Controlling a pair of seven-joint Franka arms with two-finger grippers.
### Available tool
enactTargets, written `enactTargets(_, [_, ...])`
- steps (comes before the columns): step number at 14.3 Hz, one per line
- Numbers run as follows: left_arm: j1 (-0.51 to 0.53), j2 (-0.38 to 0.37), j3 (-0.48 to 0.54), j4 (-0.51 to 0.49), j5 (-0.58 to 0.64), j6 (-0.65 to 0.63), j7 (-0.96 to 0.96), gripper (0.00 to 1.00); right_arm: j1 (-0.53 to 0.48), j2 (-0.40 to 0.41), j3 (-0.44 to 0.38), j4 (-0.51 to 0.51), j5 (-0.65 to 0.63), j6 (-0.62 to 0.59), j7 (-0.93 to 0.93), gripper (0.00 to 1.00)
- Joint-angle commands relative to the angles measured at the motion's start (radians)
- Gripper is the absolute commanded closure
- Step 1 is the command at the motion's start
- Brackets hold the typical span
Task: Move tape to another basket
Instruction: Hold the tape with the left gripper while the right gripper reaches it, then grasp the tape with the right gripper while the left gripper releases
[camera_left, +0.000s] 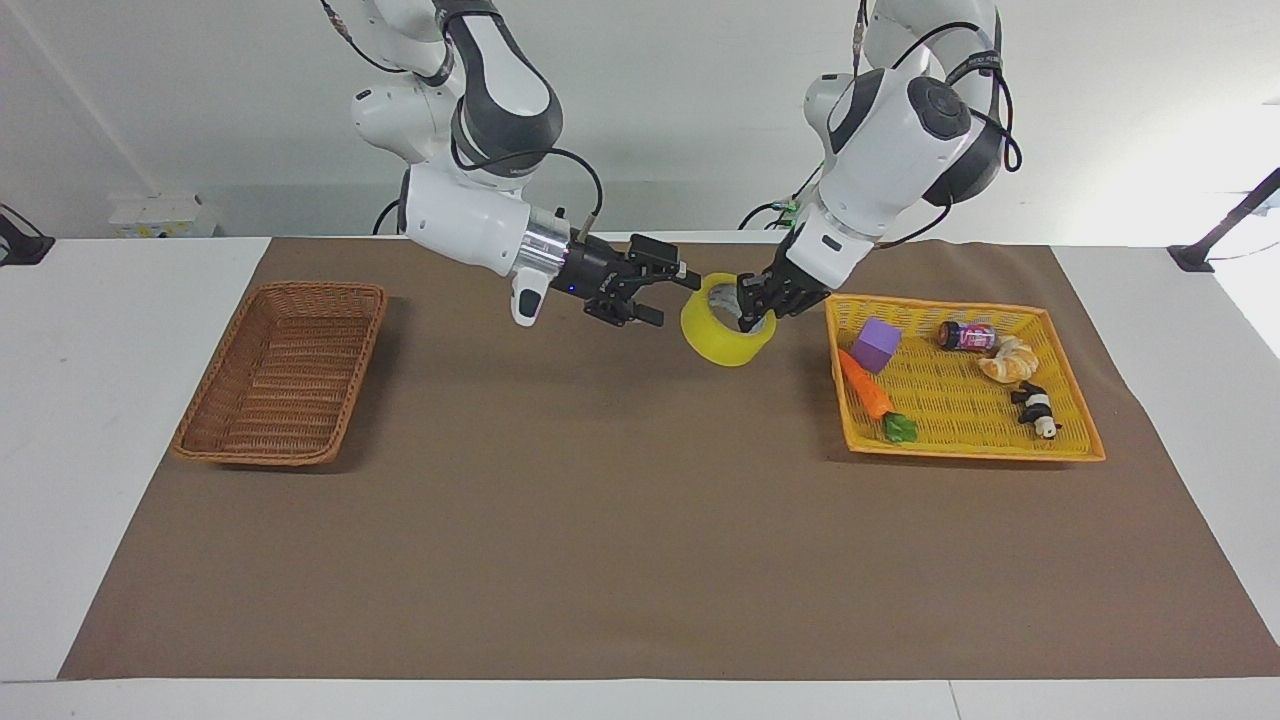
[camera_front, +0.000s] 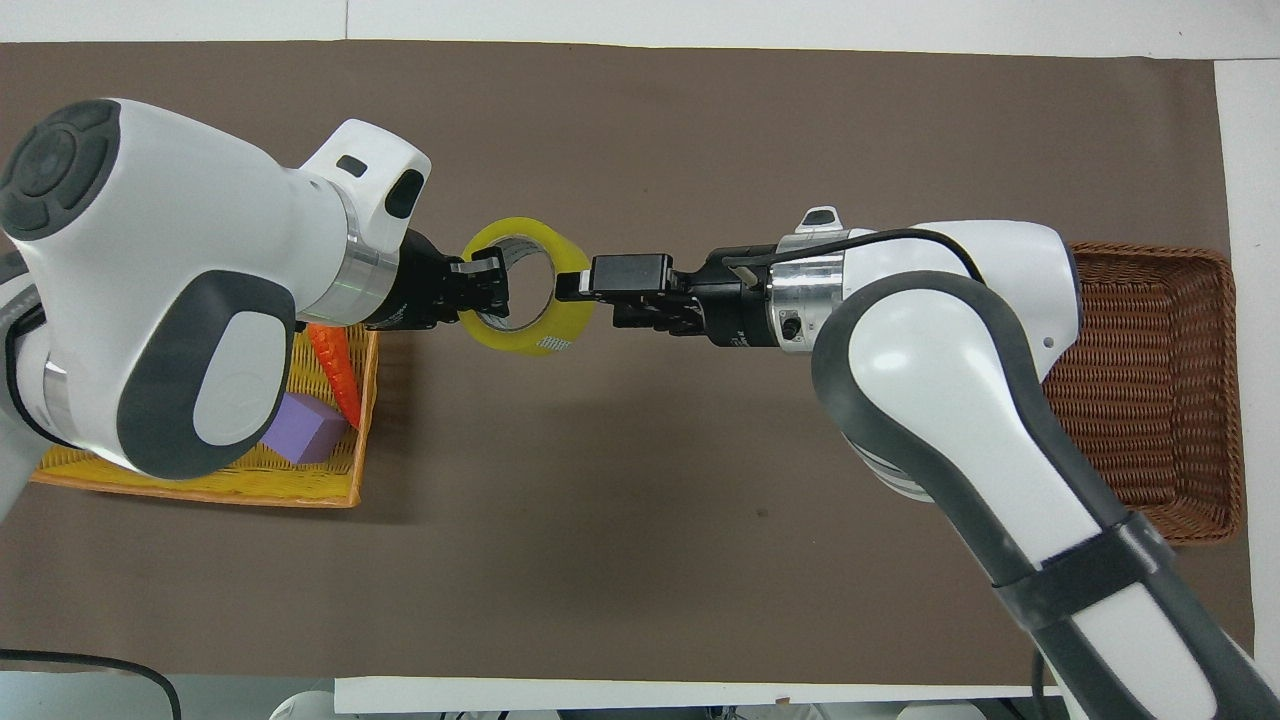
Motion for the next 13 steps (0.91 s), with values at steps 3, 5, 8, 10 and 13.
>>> enactTargets(3, [-0.01,-0.038,0.007,-0.039,-0.018,0.015,-0.013,1.0,0.031,0.048,-0.003,0.043,0.022,0.045,-0.004,0.04])
enactTargets(5, [-0.01,-0.038,0.007,-0.04,-0.018,0.017,-0.013,1.0,0.031,0.048,-0.003,0.046,0.022,0.04,-0.006,0.11])
enactTargets(8, [-0.01,-0.04,0.007,-0.04,-0.018,0.017,-0.013,1.0,0.025,0.05,-0.005,0.059,0.02,0.026,-0.007,0.22])
enactTargets(10, [-0.01,-0.04,0.007,-0.042,-0.018,0.015,-0.013,1.0,0.017,0.05,-0.005,0.059,0.022,0.005,-0.007,0.45])
enactTargets(13, [-0.012,-0.045,0.007,-0.047,-0.018,0.015,-0.013,1.0,-0.01,0.045,-0.005,0.057,0.022,-0.041,-0.009,1.0])
